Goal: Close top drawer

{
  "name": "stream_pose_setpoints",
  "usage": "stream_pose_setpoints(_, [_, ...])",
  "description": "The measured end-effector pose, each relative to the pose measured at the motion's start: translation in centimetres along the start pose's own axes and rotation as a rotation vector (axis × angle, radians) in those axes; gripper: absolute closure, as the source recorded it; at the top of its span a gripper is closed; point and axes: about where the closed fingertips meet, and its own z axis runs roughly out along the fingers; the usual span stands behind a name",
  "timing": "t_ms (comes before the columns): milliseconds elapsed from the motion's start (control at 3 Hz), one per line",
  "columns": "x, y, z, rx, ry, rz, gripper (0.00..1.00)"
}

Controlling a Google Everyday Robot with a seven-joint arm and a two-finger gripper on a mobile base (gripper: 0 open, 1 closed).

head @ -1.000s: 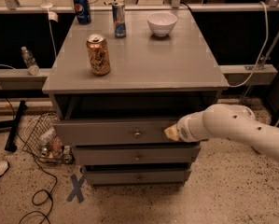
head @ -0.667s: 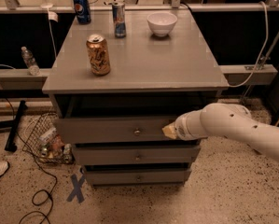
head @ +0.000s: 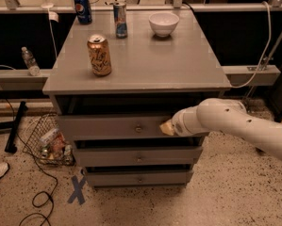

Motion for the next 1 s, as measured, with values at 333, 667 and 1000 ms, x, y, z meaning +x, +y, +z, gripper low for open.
stream_pose_setpoints(333, [0.1,0.0,-0.3,0.006,0.026,-0.003,1.0])
stream_pose_setpoints(667, [2.5,-0.9,-2.1,0.051,0.102,0.029,1.0])
stream_pose_setpoints(1000, [5.8,-2.6,-5.7,0.13,0.191,0.111,1.0])
